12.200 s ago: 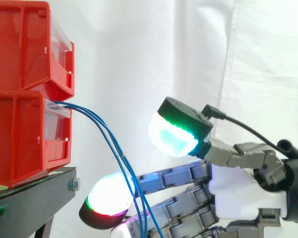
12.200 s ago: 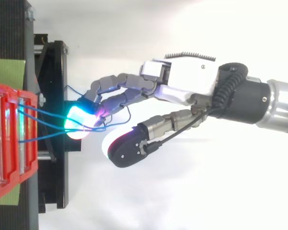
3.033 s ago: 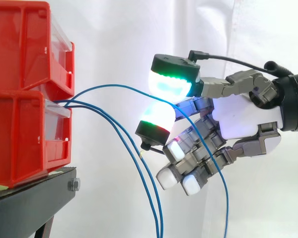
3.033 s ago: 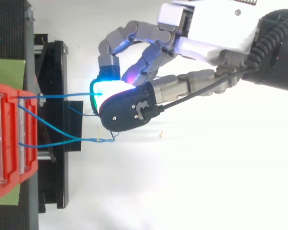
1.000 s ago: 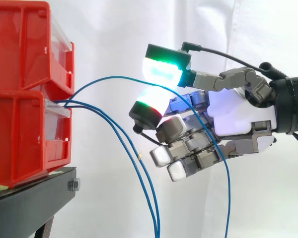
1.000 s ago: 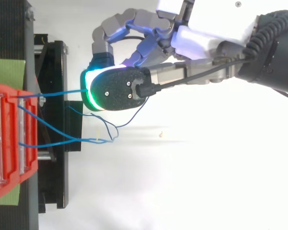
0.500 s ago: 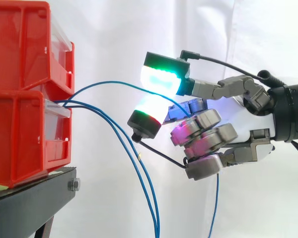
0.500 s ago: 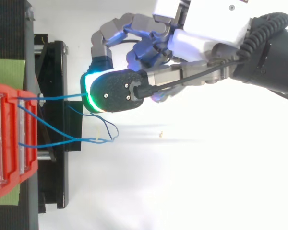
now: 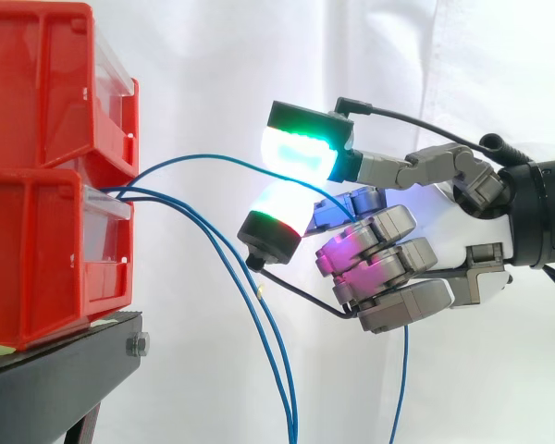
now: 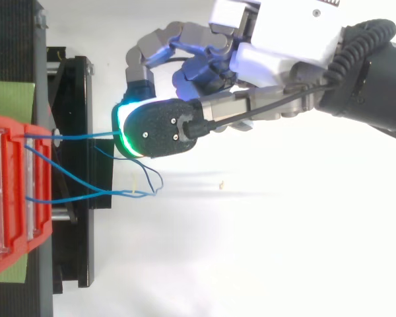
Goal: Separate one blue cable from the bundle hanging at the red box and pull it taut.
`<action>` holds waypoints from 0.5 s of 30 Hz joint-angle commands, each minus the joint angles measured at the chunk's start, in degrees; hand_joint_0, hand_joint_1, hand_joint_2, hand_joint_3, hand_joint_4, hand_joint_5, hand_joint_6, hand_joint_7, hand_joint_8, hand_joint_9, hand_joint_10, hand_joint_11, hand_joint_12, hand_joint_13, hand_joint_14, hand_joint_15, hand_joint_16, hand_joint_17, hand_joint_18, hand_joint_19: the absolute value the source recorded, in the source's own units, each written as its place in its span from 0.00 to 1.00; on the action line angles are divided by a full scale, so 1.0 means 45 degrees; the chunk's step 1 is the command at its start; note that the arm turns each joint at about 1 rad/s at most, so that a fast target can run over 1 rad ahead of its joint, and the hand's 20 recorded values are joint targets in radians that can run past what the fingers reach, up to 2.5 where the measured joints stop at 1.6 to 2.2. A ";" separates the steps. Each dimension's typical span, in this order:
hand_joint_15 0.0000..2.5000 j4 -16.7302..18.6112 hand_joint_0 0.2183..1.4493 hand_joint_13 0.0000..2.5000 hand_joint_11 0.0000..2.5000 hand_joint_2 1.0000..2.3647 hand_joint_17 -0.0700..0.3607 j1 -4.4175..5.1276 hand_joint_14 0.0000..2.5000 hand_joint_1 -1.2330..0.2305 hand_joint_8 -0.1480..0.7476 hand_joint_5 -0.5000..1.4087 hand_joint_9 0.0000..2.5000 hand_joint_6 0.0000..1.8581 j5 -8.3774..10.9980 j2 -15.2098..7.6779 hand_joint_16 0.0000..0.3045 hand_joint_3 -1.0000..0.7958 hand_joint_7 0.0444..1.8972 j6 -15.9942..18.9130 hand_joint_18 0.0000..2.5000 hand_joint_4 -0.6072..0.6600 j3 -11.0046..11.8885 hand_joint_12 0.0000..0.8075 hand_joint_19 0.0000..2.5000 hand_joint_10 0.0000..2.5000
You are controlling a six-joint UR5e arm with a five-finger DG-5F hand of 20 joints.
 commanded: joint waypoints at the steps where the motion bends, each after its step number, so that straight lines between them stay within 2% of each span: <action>1: 0.55 -0.0001 0.45 0.34 0.52 0.00 0.34 0.0024 1.00 0.41 0.56 0.13 0.27 0.51 0.0009 -0.0001 0.11 0.28 0.60 0.0026 0.58 0.59 0.0000 0.45 0.86 0.84; 3: 0.57 -0.0001 0.44 0.34 0.51 0.00 0.35 0.0024 1.00 0.41 0.57 0.13 0.26 0.51 0.0009 -0.0001 0.12 0.28 0.59 0.0026 0.59 0.60 0.0000 0.46 0.86 0.92; 9: 0.58 -0.0001 0.41 0.34 0.51 0.00 0.35 0.0024 1.00 0.43 0.57 0.14 0.25 0.51 0.0009 -0.0001 0.12 0.28 0.55 0.0026 0.59 0.65 0.0000 0.46 0.86 0.94; 15: 0.57 0.0019 0.37 0.34 0.50 0.00 0.35 0.0063 1.00 0.47 0.58 0.14 0.26 0.51 0.0009 -0.0001 0.12 0.28 0.54 0.0007 0.60 0.67 0.0000 0.46 0.87 0.96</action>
